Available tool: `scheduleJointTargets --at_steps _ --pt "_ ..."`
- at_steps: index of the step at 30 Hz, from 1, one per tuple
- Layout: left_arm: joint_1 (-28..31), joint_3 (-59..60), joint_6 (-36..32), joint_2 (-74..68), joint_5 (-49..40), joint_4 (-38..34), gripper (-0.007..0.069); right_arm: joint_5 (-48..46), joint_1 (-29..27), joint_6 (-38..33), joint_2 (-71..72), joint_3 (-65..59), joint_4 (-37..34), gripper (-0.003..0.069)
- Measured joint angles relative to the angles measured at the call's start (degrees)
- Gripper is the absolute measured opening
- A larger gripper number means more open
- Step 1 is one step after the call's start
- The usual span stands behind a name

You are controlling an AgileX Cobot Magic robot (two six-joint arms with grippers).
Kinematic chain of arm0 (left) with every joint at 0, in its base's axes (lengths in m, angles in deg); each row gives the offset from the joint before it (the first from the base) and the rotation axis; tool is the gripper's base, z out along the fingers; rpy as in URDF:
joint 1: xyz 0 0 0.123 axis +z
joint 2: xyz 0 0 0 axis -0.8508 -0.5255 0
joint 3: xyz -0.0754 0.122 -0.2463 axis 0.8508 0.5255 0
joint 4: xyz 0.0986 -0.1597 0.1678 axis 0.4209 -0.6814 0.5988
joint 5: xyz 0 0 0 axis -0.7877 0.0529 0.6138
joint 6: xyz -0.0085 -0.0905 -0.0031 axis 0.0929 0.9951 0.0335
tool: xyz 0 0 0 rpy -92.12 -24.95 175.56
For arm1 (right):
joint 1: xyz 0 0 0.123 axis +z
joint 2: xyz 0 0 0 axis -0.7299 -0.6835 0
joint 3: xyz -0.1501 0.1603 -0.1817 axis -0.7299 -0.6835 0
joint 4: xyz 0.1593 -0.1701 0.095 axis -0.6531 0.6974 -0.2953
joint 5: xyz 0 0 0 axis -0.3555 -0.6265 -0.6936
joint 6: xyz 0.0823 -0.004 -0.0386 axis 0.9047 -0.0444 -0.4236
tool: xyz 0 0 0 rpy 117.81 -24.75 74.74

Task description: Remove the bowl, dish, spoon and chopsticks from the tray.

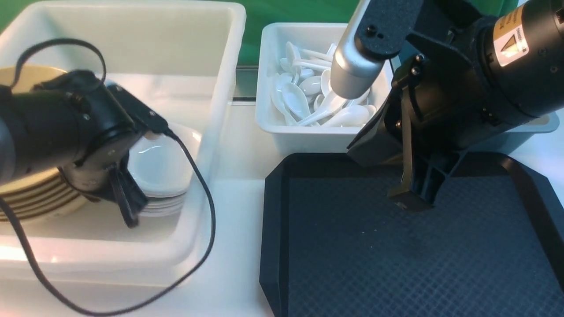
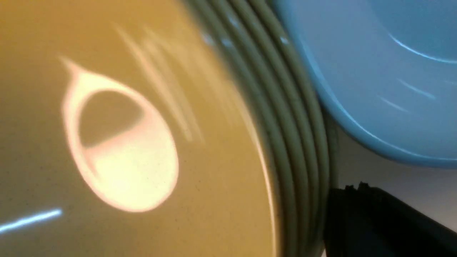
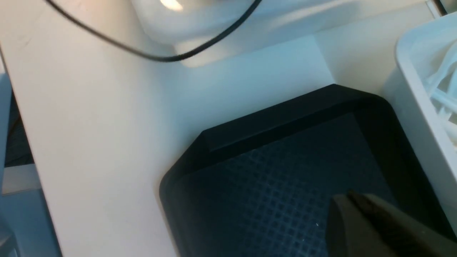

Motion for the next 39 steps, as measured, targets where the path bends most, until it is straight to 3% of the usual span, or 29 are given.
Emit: scheduleJointTargets --at_steps 5,16,23,28,35,39 --pt "0.11 -0.62 -1.33 2.7 -0.84 -0.36 -0.0011 -0.06 0.0 0.0 0.0 0.0 0.0 0.0046" --pt "0.11 -2.75 -7.47 15.27 -3.62 -14.18 -0.0011 -0.11 0.0 0.17 0.14 0.0 0.0 0.0046" --pt "0.11 -0.77 -13.14 34.09 -7.52 -24.52 -0.0011 -0.01 0.0 1.31 6.4 -0.11 0.0 0.0046" --pt "0.11 7.5 -12.93 50.77 -5.04 -26.51 -0.0011 1.27 0.0 1.42 12.21 -0.45 0.0 0.0046" --pt "0.11 22.99 -4.77 77.67 2.9 -24.79 -0.0011 17.62 0.0 1.47 28.68 -16.47 -0.42 0.0046" --pt "0.11 26.66 -2.7 82.68 4.56 -22.58 -0.0011 28.35 0.0 1.47 37.96 -27.97 -3.22 0.0046"
